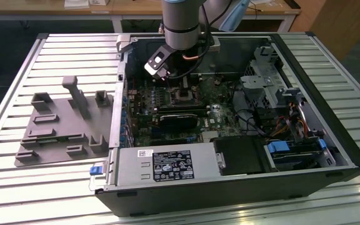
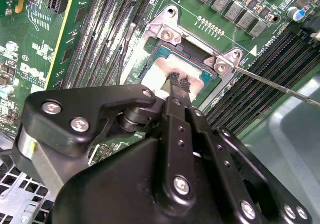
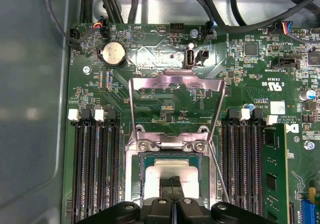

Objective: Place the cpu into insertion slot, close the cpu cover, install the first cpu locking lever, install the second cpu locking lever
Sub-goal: 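Place the cpu into insertion slot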

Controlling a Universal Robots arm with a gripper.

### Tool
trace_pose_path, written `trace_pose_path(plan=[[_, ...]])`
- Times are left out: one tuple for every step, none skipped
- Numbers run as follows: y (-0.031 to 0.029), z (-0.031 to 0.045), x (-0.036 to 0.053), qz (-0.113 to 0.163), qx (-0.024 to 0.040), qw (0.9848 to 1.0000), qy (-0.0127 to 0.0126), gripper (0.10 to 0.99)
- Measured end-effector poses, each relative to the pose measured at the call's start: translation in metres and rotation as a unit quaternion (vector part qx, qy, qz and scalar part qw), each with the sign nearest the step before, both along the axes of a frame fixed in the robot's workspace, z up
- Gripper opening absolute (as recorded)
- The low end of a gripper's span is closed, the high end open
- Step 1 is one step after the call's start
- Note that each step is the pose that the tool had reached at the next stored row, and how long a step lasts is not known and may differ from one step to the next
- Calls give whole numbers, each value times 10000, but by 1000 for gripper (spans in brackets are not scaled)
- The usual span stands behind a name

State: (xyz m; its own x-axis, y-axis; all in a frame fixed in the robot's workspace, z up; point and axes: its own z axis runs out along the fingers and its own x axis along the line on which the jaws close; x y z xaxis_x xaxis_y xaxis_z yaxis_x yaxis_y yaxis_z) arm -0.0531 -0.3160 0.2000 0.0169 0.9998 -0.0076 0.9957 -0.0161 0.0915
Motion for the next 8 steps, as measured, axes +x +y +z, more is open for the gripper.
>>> trace_pose_path(plan=[[0,0,0,-1,0,10000,0,106],[0,0,0,-1,0,10000,0,106],[0,0,0,-2,0,10000,0,106],[0,0,0,-2,0,10000,0,106],[0,0,0,-3,0,10000,0,106],[0,0,0,-4,0,10000,0,106],[0,0,0,-4,-3,10000,0,106],[0,-1,0,-5,-5,10000,0,106]])
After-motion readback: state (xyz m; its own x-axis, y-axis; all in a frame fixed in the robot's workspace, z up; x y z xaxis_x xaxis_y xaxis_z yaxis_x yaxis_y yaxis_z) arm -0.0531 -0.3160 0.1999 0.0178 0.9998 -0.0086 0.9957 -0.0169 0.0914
